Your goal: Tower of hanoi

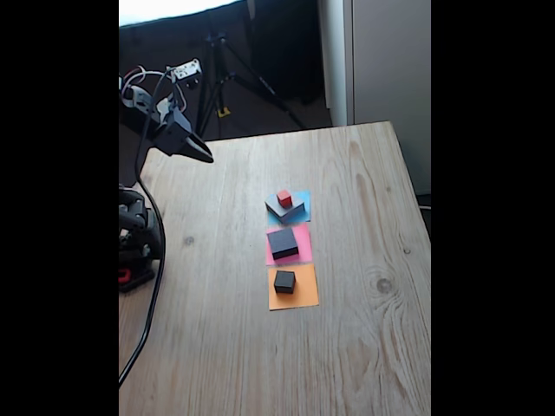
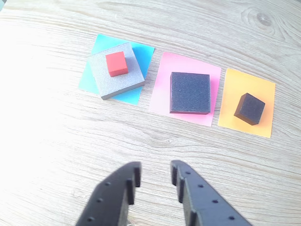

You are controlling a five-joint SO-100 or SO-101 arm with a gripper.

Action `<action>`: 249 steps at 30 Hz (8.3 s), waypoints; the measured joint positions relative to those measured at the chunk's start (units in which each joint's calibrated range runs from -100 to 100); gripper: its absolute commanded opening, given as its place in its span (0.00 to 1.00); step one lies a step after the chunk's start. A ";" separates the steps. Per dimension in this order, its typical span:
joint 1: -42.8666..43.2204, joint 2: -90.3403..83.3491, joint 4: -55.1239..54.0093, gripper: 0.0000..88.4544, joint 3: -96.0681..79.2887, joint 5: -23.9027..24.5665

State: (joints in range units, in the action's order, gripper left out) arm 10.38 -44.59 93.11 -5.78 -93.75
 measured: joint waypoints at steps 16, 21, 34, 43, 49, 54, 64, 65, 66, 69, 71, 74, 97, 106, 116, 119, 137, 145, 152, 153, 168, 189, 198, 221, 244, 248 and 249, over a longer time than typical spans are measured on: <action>0.72 -14.62 -49.64 0.34 -57.63 -5.56; 0.10 -12.14 -74.78 0.34 -73.45 -5.56; 0.72 9.06 -117.69 0.35 -84.14 -3.99; 2.68 28.39 -136.27 0.34 -83.18 -2.95; 3.20 39.25 -142.03 0.34 -77.97 -2.26; 3.20 45.83 -143.39 0.34 -72.66 -1.91; 5.58 53.78 -148.12 0.34 -68.84 -1.91; 5.68 54.64 -148.36 0.34 -68.23 -1.91; 5.68 55.49 -148.60 0.34 -67.54 -1.91; 5.89 58.06 -148.60 0.34 -65.02 -1.91; 6.20 59.34 -148.60 0.34 -63.36 -1.91; 6.71 60.45 -148.60 0.34 -62.06 -1.91; 8.88 62.76 -148.92 0.16 -59.63 0.17; 8.88 62.85 -148.92 0.12 -60.15 -1.39; 9.29 62.76 -149.72 0.11 -61.10 -1.56; 9.29 62.76 -150.12 0.10 -61.19 -1.56; 10.12 62.76 -151.48 0.02 -61.28 2.08; 10.12 62.76 -151.48 0.00 -61.28 2.08; 11.05 61.91 -151.16 0.00 -61.28 3.47; 11.15 61.22 -150.44 0.00 -61.28 3.99; 11.98 34.46 -111.13 0.00 -56.41 13.37; 1.14 10.18 -15.45 0.01 4.95 21.18; -8.98 8.47 -5.92 0.01 17.04 13.89; -30.77 -4.45 -21.86 0.01 -18.25 -5.21; -33.97 5.47 -94.24 0.01 -69.88 -5.56; -33.97 13.08 -106.81 0.01 -72.14 -5.56; -34.07 15.13 -109.85 0.01 -72.32 -5.56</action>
State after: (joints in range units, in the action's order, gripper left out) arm -23.70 -29.46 -16.73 -78.10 -99.31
